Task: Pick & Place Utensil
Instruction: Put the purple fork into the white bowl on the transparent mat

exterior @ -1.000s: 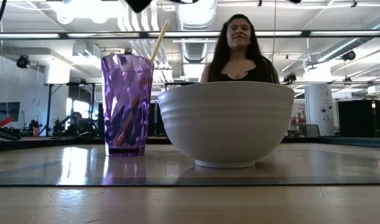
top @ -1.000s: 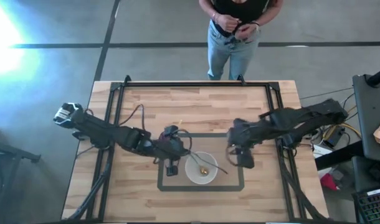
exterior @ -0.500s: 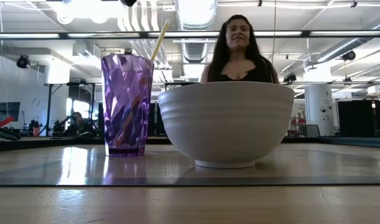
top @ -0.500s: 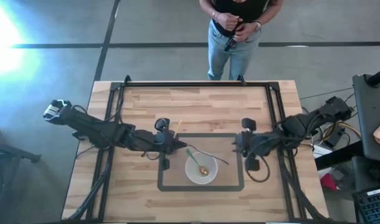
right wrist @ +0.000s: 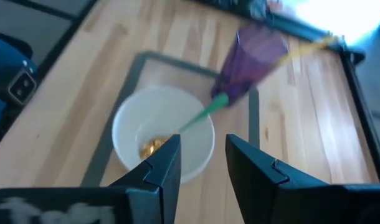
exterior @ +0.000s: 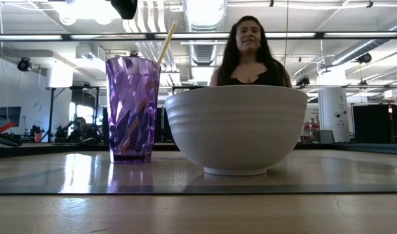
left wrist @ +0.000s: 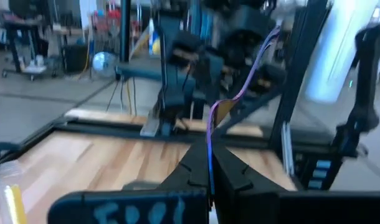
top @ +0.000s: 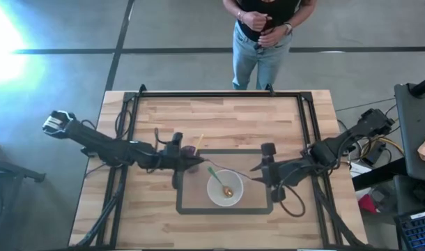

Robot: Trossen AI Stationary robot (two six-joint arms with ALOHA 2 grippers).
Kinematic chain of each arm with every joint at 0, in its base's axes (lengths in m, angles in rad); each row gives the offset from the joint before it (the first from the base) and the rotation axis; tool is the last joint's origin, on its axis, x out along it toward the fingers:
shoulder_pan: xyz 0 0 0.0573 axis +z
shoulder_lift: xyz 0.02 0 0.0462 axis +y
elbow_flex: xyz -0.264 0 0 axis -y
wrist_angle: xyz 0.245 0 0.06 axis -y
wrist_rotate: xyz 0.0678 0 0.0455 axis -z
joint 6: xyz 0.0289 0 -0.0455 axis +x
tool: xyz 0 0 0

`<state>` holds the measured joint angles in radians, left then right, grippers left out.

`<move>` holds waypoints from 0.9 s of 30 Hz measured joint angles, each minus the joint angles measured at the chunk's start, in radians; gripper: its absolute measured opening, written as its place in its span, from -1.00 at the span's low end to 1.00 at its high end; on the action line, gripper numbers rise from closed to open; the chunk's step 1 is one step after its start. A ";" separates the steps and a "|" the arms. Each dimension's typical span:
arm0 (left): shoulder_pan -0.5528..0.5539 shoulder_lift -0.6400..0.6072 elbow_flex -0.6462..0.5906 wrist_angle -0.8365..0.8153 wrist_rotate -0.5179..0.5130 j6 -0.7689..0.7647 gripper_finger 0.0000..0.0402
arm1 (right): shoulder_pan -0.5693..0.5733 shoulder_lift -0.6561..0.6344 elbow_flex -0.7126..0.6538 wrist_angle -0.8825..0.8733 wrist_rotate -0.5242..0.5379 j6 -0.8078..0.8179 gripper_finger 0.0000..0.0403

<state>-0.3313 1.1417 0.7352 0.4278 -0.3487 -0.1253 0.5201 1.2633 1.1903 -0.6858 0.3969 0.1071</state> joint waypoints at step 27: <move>0.002 0.065 -0.133 0.496 0.014 0.093 -1.00 | -0.060 0.000 -0.085 0.659 0.077 -0.404 -0.39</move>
<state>-0.3290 1.2064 0.6022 0.9241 -0.3351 -0.0321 0.4603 1.2633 1.1057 -0.0264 0.4744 -0.2968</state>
